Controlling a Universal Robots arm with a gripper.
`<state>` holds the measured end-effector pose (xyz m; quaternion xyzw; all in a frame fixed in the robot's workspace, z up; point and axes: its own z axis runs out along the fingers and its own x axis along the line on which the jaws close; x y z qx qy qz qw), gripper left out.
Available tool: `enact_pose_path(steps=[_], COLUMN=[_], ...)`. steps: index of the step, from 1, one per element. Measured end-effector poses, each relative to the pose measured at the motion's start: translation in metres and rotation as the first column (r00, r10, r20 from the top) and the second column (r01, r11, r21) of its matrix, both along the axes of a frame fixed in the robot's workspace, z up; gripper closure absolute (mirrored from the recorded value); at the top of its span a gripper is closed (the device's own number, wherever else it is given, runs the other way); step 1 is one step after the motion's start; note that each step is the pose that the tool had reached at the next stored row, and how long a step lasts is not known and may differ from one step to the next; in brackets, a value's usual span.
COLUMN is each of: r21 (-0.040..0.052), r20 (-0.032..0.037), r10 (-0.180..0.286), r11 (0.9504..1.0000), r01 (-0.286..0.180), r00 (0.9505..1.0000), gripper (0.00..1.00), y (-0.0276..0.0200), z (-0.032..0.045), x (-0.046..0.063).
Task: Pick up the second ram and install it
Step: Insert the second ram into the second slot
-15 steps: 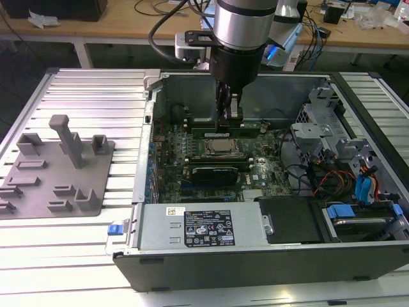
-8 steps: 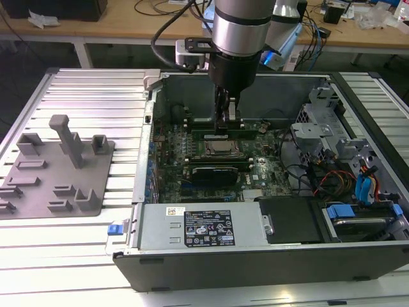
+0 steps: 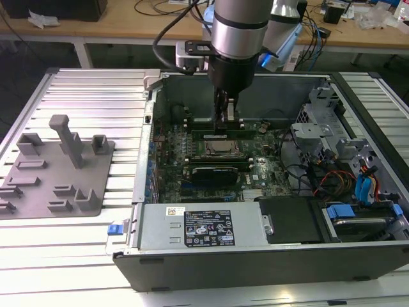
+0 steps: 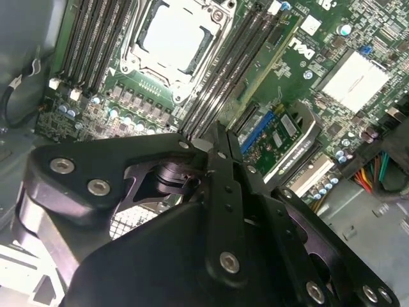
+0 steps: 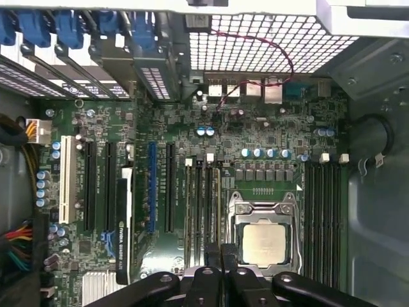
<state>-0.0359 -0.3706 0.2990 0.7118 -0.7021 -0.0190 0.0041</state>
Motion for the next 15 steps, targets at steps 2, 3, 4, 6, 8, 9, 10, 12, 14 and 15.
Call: enact_pose_path(steps=[2, 3, 4, 6, 8, 9, 10, 12, 14, 15], r21=[0.0002, 0.0, 0.0001, 0.0001, -0.0001, -0.0003, 0.0001, 0.0003, 0.0001, 0.0], r20=[0.0, -0.0001, 0.0, 0.0, -0.0001, -0.0001, 0.0, 0.0001, 0.0, 0.0], r10=[0.0, 0.0, 0.0, 0.0, 0.0, 0.0, 0.0, 0.0, 0.0, 0.0], r11=[1.0, 1.0, 1.0, 1.0, 1.0, 1.0, 1.0, 1.0, 1.0, 1.0], r01=[0.0, 0.0, 0.0, 0.0, 0.0, 0.0, 0.0, 0.0, 0.0, 0.0], r00=[1.0, 1.0, 1.0, 1.0, 1.0, 1.0, 1.0, 1.0, 1.0, 1.0], gripper=[0.91, 0.91, 0.91, 0.91, 0.91, 0.91, 0.91, 0.91, 0.91, 0.91], y=[0.0034, 0.0051, 0.0052, 0.005, 0.0048, 0.0048, 0.0048, 0.0031, 0.0027, 0.0024], z=[-0.0029, -0.0065, -0.011, -0.0187, -0.0204, -0.0204, -0.0206, -0.022, -0.0283, -0.0304], x=[0.0, 0.0, 0.0, 0.0, 0.0, 0.0, 0.0, 0.0, 0.0, -0.001])
